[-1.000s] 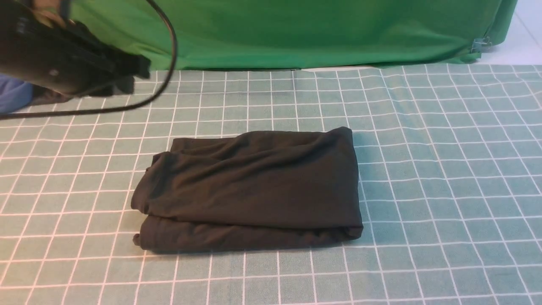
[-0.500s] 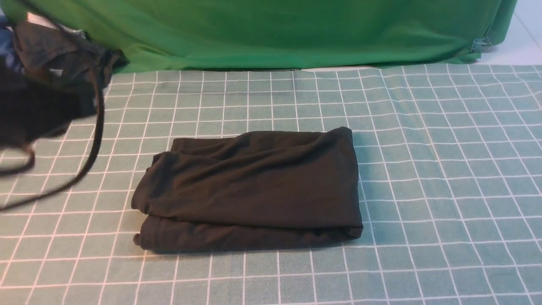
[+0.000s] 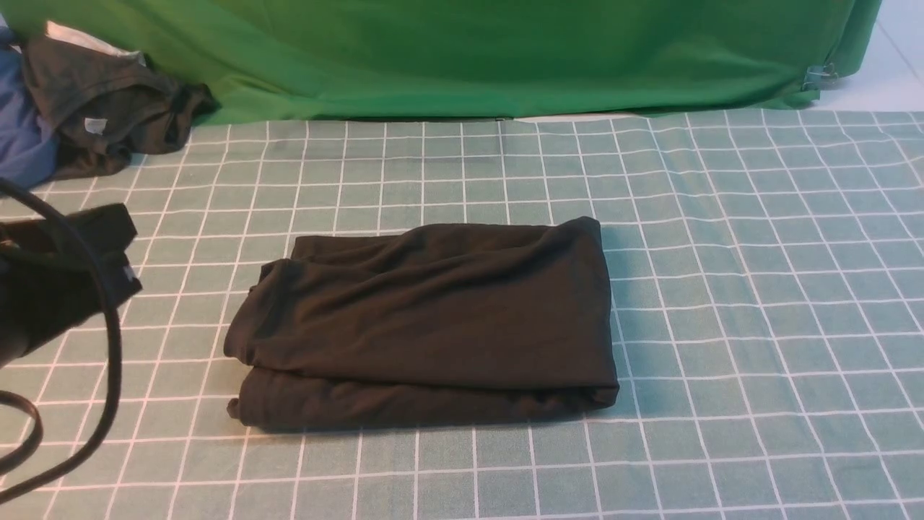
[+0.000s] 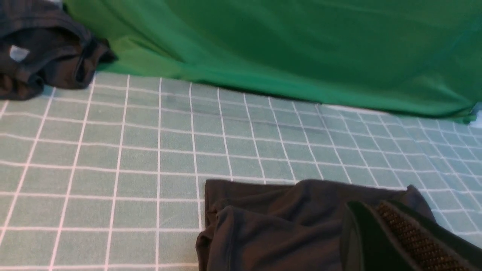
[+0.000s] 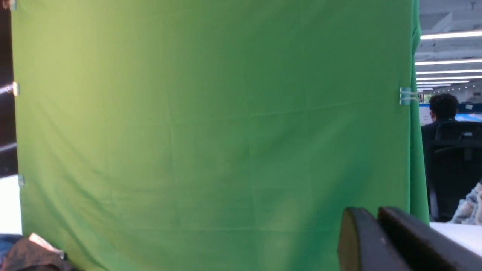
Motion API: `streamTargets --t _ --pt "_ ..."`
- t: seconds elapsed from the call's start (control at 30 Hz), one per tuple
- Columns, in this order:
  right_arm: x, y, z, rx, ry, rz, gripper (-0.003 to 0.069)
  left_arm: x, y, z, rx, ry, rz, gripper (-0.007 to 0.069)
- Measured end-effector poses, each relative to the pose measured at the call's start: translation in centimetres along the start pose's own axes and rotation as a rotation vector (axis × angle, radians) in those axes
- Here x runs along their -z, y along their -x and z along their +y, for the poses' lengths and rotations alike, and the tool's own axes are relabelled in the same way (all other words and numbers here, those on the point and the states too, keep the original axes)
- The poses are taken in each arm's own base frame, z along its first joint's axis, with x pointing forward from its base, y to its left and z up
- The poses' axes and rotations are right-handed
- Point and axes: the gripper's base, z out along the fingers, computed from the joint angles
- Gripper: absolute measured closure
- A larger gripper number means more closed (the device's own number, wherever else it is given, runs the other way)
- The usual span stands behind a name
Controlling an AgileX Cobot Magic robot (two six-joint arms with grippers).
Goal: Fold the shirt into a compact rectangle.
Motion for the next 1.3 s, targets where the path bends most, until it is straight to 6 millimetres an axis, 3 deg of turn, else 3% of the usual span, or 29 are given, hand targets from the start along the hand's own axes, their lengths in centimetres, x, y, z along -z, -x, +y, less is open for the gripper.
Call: streamTargets --t 0.43,0.8,1.0,1.17,1.3 --pt "0.0 0.0 0.0 -0.004 0.001 -0.002 0.0556 0.1 1.2 0.1 0.003 0.006 -0.132 0.0613" --pt "0.0 0.0 0.0 -0.005 0.001 -0.001 0.0527 0.1 1.2 0.2 -0.159 0.031 -0.133 0.0613" --pt "0.0 0.0 0.0 -0.005 0.001 -0.001 0.0516 0.1 1.2 0.3 -0.356 0.058 -0.129 0.0613" --pt "0.0 0.0 0.0 -0.005 0.001 -0.001 0.0507 0.1 0.7 0.5 -0.384 0.064 -0.117 0.0613" --pt "0.0 0.0 0.0 -0.005 0.001 -0.001 0.0501 1.3 0.0 0.6 -0.364 0.054 -0.181 0.0613"
